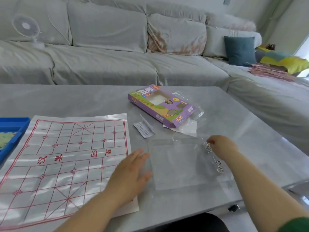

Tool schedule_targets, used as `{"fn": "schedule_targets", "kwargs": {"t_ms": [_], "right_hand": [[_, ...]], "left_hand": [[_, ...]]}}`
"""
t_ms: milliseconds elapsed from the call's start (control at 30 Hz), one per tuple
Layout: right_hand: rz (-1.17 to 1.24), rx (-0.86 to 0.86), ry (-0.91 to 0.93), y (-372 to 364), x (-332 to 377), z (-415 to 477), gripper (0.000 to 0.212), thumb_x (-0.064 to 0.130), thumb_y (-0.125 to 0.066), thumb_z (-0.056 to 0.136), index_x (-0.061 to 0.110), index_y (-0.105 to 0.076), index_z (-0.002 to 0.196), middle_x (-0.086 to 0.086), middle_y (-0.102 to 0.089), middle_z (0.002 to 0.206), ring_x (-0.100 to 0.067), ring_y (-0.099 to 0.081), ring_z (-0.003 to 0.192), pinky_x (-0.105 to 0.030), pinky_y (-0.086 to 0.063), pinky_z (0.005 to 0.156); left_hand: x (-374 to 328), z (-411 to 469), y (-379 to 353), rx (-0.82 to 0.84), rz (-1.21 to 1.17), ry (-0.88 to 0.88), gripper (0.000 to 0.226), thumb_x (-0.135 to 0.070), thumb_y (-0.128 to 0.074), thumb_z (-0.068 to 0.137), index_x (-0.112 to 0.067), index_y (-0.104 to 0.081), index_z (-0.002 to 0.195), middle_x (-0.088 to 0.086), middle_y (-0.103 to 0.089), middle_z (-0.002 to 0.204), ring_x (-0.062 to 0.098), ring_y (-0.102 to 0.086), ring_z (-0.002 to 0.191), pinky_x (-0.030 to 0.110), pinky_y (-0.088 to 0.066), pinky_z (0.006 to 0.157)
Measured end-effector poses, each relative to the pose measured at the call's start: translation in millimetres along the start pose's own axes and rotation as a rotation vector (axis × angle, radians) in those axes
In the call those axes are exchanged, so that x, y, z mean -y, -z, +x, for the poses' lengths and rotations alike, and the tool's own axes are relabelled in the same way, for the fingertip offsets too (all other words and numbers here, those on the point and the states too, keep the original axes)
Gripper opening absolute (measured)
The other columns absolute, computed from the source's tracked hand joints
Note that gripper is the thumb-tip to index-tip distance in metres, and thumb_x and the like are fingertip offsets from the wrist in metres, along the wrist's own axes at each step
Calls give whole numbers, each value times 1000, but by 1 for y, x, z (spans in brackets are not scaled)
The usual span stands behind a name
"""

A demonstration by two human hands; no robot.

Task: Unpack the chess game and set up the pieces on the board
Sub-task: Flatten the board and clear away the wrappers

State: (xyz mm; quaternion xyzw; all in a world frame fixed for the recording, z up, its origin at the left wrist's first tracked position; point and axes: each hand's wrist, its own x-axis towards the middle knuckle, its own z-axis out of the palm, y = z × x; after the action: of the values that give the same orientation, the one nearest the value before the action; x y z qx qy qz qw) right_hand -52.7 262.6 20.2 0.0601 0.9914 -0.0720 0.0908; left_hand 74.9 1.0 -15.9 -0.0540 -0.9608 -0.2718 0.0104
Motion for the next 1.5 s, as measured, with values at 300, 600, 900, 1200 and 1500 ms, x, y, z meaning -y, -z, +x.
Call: {"fn": "schedule_targets", "kwargs": {"t_ms": [300, 600, 900, 1200, 1500], "right_hand": [[-106, 262, 108, 13, 2, 26, 30, 7, -53, 84, 10, -58, 114, -7, -64, 91, -14, -48, 49, -19, -38, 52], [-143, 169, 218, 12, -5, 27, 24, 13, -53, 83, 21, -63, 103, 1, -59, 85, -17, -53, 79, -21, -37, 61], [152, 47, 192, 15, -17, 21, 26, 3, -51, 82, 22, -56, 64, 5, -58, 65, -12, -54, 71, -21, -39, 55], [615, 9, 210, 16, 42, 31, 28, -1, -49, 81, 18, -58, 61, 21, -55, 38, -7, -53, 62, -14, -42, 59], [257, -115, 104, 13, 18, 38, 21, 9, -51, 84, 15, -64, 98, 0, -58, 85, -25, -58, 90, -25, -42, 76]], "left_hand": [[-3, 17, -38, -41, 60, -28, 92, -61, 11, 57, -32, -10, 142, -16, -13, 150, 1, -13, 136, 11, 0, 102], [4, 14, -45, -111, 38, -56, 56, -48, -23, 89, -16, -55, 122, 5, -61, 119, 23, -57, 111, 36, -31, 94], [-5, 12, -35, -26, 57, -16, 95, -63, 12, 56, -32, -15, 141, -10, -17, 150, 6, -14, 138, 15, -3, 106], [0, 3, -37, -45, 38, -34, 61, -53, -7, 94, -22, -52, 120, -1, -66, 110, 12, -49, 109, 21, -39, 93], [1, 3, -42, -159, -33, -9, 80, -73, -10, 72, -31, -42, 132, -6, -47, 135, 19, -46, 124, 26, -19, 99]]}}
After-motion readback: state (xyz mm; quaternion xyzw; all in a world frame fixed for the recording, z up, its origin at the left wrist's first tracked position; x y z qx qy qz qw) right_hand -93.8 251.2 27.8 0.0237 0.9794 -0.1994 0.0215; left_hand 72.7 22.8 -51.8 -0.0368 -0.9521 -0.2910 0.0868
